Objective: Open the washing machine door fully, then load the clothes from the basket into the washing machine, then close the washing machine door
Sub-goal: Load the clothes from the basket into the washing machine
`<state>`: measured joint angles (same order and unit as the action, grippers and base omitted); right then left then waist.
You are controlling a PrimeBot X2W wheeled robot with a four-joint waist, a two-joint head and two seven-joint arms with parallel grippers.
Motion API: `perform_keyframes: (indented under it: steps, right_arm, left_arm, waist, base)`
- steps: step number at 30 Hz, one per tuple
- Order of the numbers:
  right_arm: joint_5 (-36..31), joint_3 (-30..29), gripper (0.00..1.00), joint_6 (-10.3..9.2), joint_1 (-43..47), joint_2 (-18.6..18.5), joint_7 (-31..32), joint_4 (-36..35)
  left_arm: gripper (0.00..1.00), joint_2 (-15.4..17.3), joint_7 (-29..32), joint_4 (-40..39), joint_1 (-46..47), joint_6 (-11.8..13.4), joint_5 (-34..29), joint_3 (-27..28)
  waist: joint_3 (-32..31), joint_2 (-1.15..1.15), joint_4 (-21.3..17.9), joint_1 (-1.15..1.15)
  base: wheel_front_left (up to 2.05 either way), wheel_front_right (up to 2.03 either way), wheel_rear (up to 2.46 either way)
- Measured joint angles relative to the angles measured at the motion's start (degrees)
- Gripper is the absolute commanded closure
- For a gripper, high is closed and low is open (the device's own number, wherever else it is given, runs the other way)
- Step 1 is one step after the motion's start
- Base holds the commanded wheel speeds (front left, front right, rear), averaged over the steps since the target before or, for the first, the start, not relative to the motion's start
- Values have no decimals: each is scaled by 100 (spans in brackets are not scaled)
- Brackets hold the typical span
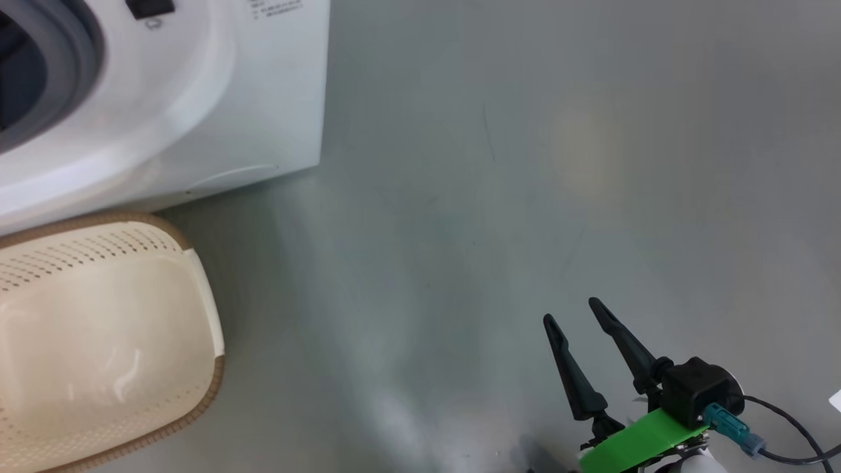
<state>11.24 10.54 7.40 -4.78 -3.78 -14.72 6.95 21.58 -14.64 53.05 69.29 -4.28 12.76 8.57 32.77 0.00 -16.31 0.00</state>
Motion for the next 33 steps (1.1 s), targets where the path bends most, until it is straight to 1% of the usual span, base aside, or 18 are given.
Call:
perform_keyframes:
  steps: [3,7,16,21,23,30,31,32,33]
  right_arm:
    - [11,-30,0,0,3,0,0,-35]
    - [11,-91,0,0,3,3,0,-103]
    - [51,-178,0,0,-83,21,0,-132]
    - [51,-180,0,0,-135,27,0,-134]
    - [51,-179,0,0,-135,29,0,-131]
    - [51,-178,0,0,-134,34,-1,-97]
    - [51,-178,0,0,-134,37,-1,-87]
    - [52,-178,0,0,-133,40,0,-76]
    - [52,-176,0,0,-132,41,0,-68]
  left_arm:
    - [100,2,1,-133,152,46,-12,80]
    - [100,-2,0,-424,378,45,-46,183]
    - [100,-258,-5,-1349,515,-11,-105,664]
    - [100,-289,-7,-1185,486,-47,-260,688]
    - [100,-320,-7,-862,476,-52,-348,683]
    - [100,-308,-5,-321,490,-60,-534,578]
    - [88,-305,-7,-241,500,-62,-560,548]
    - [66,-308,-5,-137,520,-62,-560,525]
    - [47,-305,-7,-23,538,-63,-583,490]
  waist:
    - [129,0,-17,0]
    - [289,0,-27,0]
    - [551,0,36,0]
    - [565,0,66,0]
    - [548,0,77,0]
    - [490,0,86,0]
    - [478,0,87,0]
    - [464,0,89,0]
    - [448,0,91,0]
  base:
    - [0,0,0]
    - [0,0,0]
    - [0,0,0]
    - [0,0,0]
    - [0,0,0]
    - [0,0,0]
    - [0,0,0]
    - [0,0,0]
    - [0,0,0]
